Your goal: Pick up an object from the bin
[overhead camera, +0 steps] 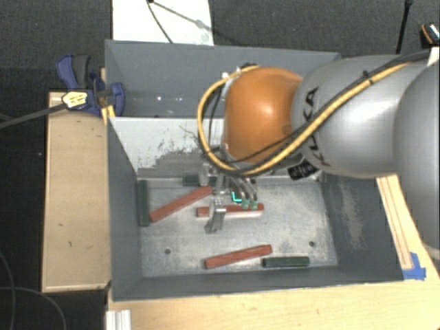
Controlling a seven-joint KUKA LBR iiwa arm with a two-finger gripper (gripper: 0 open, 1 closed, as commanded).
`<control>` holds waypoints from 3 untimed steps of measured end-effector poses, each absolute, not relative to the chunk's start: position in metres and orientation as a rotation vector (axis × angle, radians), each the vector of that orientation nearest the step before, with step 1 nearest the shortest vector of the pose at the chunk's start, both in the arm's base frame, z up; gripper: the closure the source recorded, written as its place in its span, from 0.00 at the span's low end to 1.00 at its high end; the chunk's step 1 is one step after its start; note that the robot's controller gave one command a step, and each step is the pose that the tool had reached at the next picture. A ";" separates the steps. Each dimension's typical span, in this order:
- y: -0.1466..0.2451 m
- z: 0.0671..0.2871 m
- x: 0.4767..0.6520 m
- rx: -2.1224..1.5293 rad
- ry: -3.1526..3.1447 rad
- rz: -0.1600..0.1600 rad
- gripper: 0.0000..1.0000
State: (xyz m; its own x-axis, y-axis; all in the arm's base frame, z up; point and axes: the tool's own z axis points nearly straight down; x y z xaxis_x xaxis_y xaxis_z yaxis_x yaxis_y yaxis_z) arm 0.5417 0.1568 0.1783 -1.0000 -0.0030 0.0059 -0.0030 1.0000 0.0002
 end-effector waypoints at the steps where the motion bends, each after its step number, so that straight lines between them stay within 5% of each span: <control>1: 0.083 0.066 0.542 0.027 -3.136 0.004 0.00; 2: 0.087 0.071 0.544 0.026 -3.144 -0.002 1.00; 3: 0.073 0.214 0.541 0.136 -3.149 -0.001 1.00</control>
Offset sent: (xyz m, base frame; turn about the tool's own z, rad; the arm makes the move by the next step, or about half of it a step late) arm 0.0013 -0.0701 -0.1083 -0.0192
